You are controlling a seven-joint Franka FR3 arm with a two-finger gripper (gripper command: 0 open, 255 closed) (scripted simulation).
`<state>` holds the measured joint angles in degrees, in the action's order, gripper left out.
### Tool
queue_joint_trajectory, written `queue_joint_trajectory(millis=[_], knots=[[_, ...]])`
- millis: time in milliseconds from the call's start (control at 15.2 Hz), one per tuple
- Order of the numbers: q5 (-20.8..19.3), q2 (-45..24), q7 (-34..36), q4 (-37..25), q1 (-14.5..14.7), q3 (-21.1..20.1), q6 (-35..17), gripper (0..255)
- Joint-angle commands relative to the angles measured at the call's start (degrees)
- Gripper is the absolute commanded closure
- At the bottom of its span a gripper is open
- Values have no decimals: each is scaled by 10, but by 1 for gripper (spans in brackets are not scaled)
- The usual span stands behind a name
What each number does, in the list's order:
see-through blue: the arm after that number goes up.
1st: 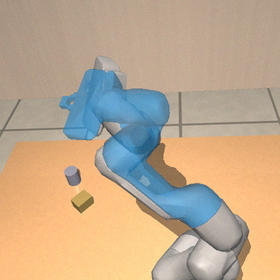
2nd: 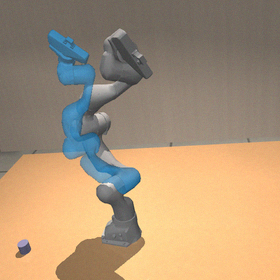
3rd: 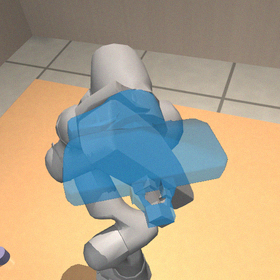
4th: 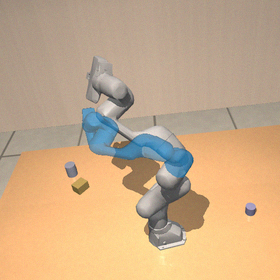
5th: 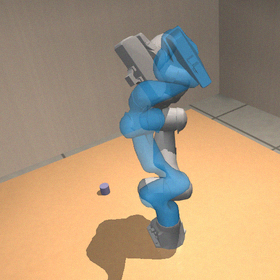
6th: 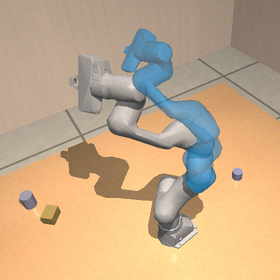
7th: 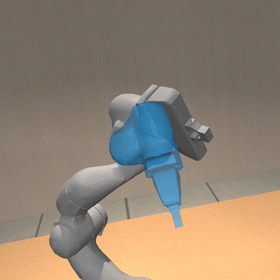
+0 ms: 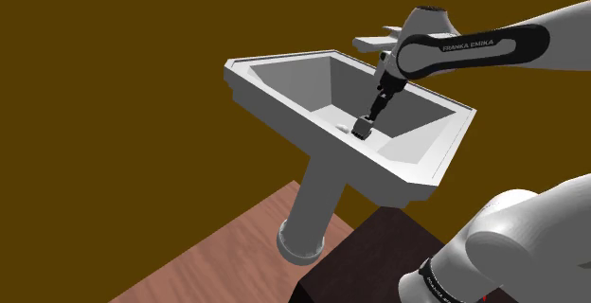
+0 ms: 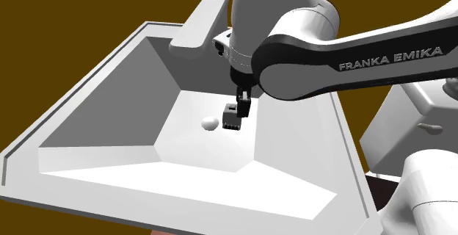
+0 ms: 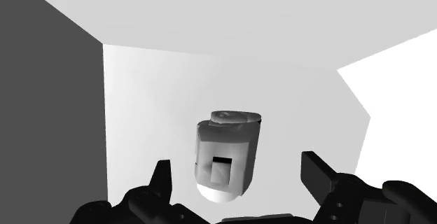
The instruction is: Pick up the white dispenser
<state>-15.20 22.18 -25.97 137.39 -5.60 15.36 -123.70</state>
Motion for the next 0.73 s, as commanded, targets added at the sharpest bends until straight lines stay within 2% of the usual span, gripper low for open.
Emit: queue_joint_trajectory(millis=[0,330,462,528,660], knots=[[-2,-22,2,6,-4,8,-24,0],[-6,-41,7,34,-5,13,-70,0],[-6,-41,7,34,-5,13,-70,0],[-6,-41,7,33,-5,13,-69,255],[-6,-41,7,33,-5,12,-69,255]])
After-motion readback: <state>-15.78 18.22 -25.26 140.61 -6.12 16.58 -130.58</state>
